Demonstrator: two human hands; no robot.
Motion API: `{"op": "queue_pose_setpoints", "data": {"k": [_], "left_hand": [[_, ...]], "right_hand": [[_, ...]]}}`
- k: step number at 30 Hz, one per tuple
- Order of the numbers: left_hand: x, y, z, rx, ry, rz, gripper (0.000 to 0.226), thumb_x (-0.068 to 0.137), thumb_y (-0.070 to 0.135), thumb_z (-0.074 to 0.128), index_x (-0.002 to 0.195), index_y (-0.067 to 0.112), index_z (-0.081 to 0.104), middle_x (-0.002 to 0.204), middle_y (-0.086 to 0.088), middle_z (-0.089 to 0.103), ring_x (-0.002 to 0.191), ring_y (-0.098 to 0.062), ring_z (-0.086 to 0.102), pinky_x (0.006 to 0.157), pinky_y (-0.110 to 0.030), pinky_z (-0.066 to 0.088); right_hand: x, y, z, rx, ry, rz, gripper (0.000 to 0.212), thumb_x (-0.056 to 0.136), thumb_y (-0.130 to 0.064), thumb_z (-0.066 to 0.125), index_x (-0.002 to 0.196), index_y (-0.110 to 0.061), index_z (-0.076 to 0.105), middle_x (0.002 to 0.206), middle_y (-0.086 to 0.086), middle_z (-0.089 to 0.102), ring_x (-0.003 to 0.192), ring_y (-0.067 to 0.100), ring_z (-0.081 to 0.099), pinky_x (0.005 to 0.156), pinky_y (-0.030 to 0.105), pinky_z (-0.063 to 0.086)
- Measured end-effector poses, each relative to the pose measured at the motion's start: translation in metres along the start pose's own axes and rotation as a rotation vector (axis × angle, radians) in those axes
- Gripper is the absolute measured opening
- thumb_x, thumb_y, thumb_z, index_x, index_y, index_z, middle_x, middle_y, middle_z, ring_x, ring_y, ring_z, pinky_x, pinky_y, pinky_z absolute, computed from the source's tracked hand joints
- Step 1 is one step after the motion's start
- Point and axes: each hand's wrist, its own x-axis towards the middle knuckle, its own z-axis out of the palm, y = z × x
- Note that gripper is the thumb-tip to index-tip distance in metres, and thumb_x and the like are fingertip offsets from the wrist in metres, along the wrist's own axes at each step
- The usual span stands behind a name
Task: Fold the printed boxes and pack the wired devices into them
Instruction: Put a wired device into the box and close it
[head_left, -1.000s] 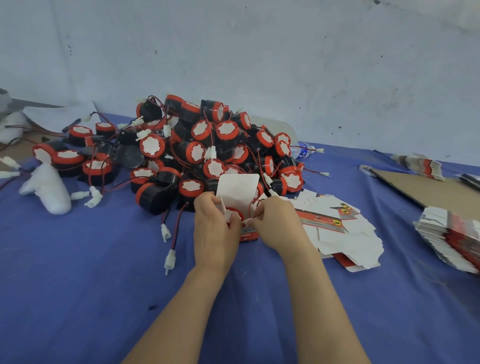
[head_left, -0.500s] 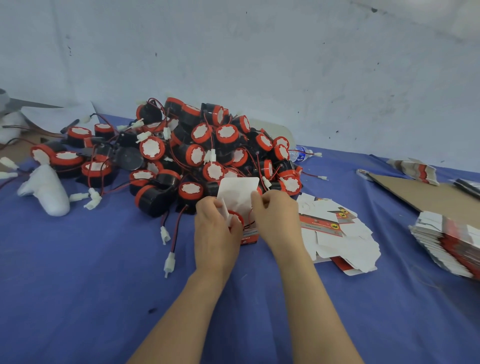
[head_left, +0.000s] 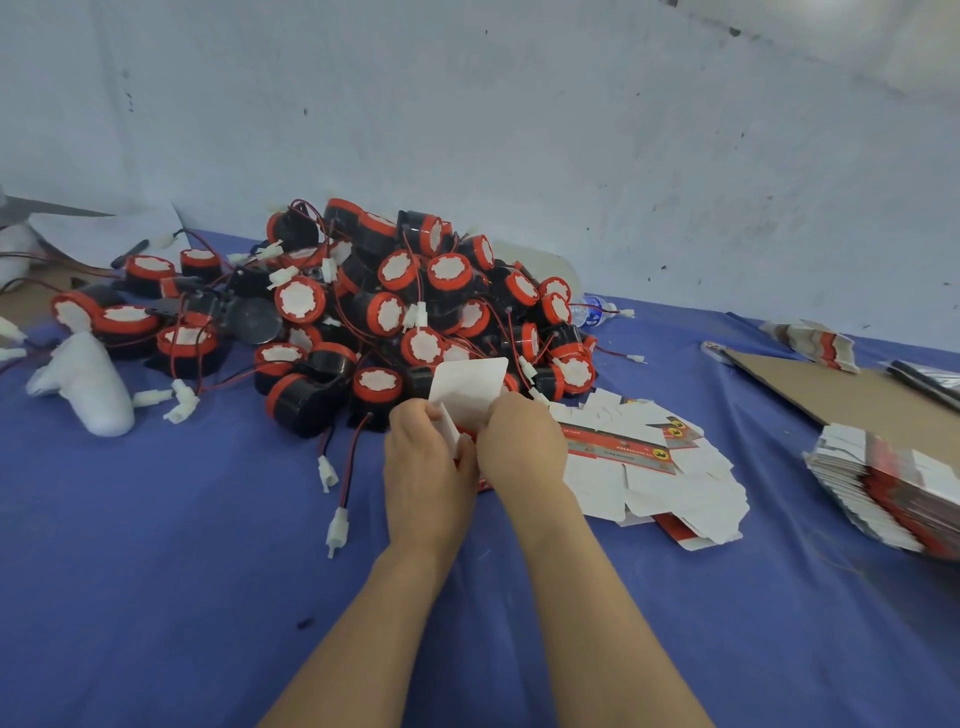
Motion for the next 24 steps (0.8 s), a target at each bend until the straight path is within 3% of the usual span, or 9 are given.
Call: {"op": "queue_pose_setpoints", "data": {"k": [4, 8, 15, 20, 24], "left_hand": [[0.000, 0.000, 0.000, 0.024, 0.014, 0.023, 0.035, 0.086, 0.015, 0.065, 0.111, 0.010, 0.041, 0.110, -0.006, 0.048, 0.095, -0.019, 0.047, 0.074, -0.037, 0.049], [0.001, -0.001, 0.000, 0.049, 0.008, 0.040, 0.038, 0.086, 0.016, 0.067, 0.113, 0.009, 0.042, 0.112, -0.005, 0.047, 0.095, -0.016, 0.045, 0.073, -0.032, 0.046], [0.002, -0.003, 0.003, 0.076, 0.027, 0.035, 0.036, 0.086, 0.016, 0.066, 0.111, 0.010, 0.042, 0.110, -0.006, 0.048, 0.091, -0.013, 0.042, 0.067, -0.023, 0.036], [0.002, -0.005, 0.003, 0.079, 0.021, 0.034, 0.038, 0.087, 0.018, 0.066, 0.113, 0.010, 0.041, 0.113, -0.005, 0.048, 0.094, -0.012, 0.042, 0.068, -0.022, 0.037], [0.002, -0.004, 0.003, 0.082, 0.022, 0.037, 0.038, 0.086, 0.018, 0.067, 0.113, 0.010, 0.041, 0.113, -0.006, 0.049, 0.094, -0.013, 0.042, 0.069, -0.026, 0.041]], "right_hand": [[-0.012, 0.014, 0.012, 0.032, 0.223, -0.081, 0.017, 0.092, -0.008, 0.052, 0.100, -0.007, 0.067, 0.117, 0.006, 0.044, 0.091, 0.021, 0.049, 0.067, 0.027, 0.042], [-0.013, 0.024, 0.014, 0.115, 0.258, -0.117, 0.019, 0.093, -0.006, 0.050, 0.102, -0.005, 0.067, 0.116, 0.003, 0.049, 0.094, 0.018, 0.049, 0.072, 0.025, 0.044], [-0.018, 0.030, 0.002, 0.194, 0.191, -0.128, 0.029, 0.092, -0.010, 0.043, 0.103, -0.016, 0.069, 0.097, 0.003, 0.068, 0.085, 0.022, 0.059, 0.071, 0.033, 0.050], [-0.019, 0.033, 0.008, 0.281, -0.015, -0.154, 0.031, 0.094, -0.012, 0.040, 0.122, -0.014, 0.055, 0.108, 0.007, 0.066, 0.092, 0.024, 0.058, 0.079, 0.037, 0.051], [-0.016, 0.035, 0.010, 0.261, -0.117, -0.193, 0.028, 0.099, -0.018, 0.033, 0.116, -0.013, 0.055, 0.107, 0.009, 0.064, 0.093, 0.026, 0.057, 0.083, 0.041, 0.050]]}}
